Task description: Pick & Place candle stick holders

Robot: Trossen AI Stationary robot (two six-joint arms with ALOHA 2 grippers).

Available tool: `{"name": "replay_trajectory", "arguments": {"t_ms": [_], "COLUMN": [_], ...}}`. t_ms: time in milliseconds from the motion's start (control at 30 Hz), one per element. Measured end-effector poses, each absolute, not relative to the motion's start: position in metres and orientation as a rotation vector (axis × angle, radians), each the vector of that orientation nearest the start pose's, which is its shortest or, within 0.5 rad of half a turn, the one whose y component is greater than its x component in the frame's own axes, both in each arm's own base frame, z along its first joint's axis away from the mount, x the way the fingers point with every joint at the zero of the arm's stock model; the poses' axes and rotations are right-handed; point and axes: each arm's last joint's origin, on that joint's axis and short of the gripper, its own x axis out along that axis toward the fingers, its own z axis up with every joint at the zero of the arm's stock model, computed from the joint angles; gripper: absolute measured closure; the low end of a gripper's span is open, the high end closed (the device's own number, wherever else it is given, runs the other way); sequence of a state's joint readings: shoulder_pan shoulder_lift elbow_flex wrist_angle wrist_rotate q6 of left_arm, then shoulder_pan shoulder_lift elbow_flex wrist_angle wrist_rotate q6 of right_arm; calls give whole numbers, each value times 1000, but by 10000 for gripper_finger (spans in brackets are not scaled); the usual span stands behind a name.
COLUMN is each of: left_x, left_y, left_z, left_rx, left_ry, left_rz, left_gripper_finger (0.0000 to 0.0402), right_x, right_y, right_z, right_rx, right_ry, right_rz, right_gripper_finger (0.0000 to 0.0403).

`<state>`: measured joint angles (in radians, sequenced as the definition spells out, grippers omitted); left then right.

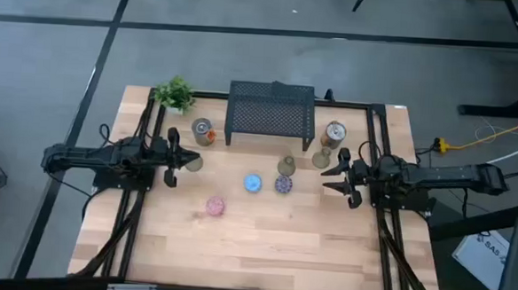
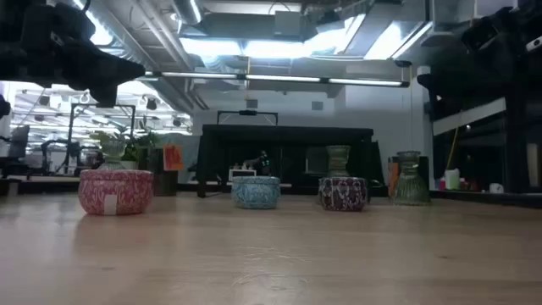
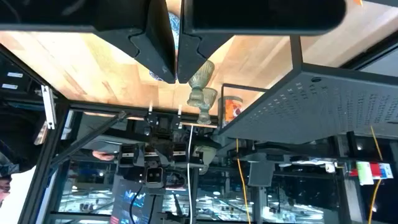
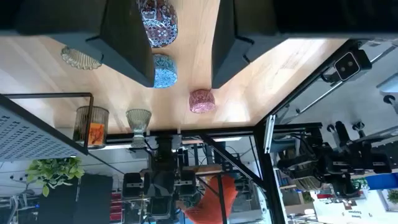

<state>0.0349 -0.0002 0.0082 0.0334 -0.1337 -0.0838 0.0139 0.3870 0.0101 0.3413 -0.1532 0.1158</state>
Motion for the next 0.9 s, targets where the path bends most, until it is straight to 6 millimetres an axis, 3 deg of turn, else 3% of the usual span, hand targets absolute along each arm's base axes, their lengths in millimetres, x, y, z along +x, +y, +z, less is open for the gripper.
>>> {"name": "replay_trajectory", "arguments": {"t_ms": [400,633,900], "left_x": [97,97,97], "left_y": [7,7,7], "left_z": [170,170,170], "left_rx": [-86,-86,-86], "left_ry": [-49,-49,-49], "left_rz": [166,166,167], "left_gripper_finger": [390,391,389], "right_x": [124,134,160], "right_y": [6,6,14], "right_z": [166,207,249], "right_rx": [164,168,113], "right_ry": [104,307,509], "right_rz": [157,140,164], "right_gripper_finger": [241,241,241]}}
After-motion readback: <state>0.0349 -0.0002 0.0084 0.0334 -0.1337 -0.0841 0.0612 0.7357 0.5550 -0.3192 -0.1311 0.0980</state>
